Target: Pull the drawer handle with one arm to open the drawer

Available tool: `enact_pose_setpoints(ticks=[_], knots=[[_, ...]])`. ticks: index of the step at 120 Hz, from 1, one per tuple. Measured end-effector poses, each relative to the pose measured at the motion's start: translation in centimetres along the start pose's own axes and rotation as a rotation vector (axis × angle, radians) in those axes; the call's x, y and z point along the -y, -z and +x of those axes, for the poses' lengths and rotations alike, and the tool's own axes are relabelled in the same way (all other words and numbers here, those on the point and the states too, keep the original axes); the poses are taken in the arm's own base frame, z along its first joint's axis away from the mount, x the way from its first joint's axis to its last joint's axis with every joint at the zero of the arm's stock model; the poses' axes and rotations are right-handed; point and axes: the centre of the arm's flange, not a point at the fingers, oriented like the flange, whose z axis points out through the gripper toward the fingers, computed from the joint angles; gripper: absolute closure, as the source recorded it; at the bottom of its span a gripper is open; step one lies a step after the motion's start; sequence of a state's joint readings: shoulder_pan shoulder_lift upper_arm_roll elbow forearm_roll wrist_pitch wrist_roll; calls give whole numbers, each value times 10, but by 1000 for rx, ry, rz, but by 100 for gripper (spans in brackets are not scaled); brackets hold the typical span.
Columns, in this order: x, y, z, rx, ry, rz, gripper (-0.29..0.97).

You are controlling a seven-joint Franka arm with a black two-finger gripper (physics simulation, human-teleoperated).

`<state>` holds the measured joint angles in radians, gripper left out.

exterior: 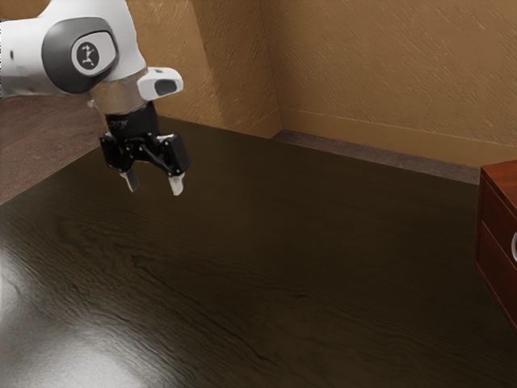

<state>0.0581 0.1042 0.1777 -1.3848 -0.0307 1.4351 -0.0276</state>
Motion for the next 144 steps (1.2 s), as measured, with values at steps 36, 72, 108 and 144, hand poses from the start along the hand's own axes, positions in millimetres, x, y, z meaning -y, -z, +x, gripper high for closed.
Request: enact_pose_setpoints(ticks=[36,72,108,144], knots=[[-2,43,-18,-54,12,-34,0],[-181,57,-45,-73,37,-81,0],[-268,13,-27,-102,273,-143,0],[-336,-18,-18,-91,406,-292,0]])
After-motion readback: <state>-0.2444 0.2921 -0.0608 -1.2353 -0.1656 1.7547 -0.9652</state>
